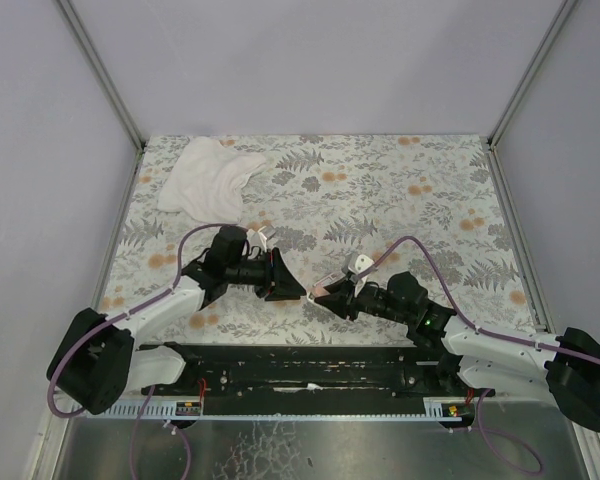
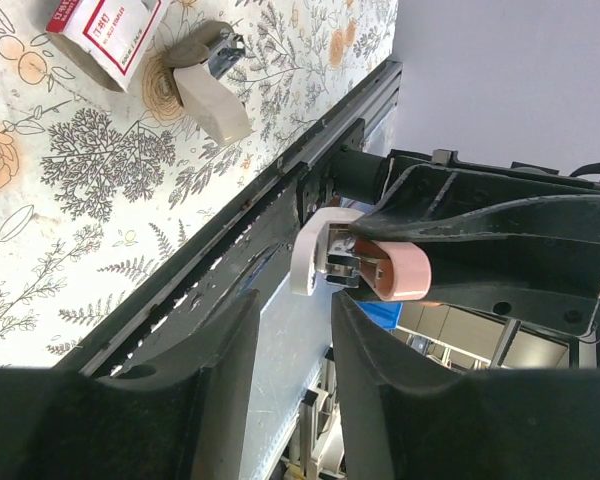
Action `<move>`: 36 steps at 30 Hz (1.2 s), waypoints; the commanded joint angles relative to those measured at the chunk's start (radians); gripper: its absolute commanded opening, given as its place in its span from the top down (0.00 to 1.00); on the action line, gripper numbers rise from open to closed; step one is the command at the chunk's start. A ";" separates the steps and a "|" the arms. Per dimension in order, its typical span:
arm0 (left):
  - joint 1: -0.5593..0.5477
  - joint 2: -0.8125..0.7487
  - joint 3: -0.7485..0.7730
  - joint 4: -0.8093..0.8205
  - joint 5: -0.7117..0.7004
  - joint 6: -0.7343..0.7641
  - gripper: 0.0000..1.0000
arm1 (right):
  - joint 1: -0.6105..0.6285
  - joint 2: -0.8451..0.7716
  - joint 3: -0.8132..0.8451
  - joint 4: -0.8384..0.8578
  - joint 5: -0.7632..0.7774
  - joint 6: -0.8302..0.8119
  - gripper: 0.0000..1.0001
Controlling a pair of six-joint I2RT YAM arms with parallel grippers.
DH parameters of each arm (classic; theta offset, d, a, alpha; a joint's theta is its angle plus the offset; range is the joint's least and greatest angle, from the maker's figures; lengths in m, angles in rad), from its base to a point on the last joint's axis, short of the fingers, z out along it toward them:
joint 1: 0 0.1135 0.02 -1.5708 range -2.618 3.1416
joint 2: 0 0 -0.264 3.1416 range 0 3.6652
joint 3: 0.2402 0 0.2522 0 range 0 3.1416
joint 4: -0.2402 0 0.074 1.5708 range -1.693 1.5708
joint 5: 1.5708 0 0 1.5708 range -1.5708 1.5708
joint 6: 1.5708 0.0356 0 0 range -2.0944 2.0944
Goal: Load the staples into the stapler
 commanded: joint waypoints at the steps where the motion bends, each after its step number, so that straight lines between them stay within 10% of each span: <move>1: 0.001 0.010 -0.007 0.059 0.017 -0.010 0.67 | 0.006 -0.021 0.011 0.109 0.001 0.022 1.00; 36: -0.099 0.106 -0.048 0.396 0.099 -0.204 0.73 | 0.006 -0.019 -0.019 0.242 -0.018 0.079 1.00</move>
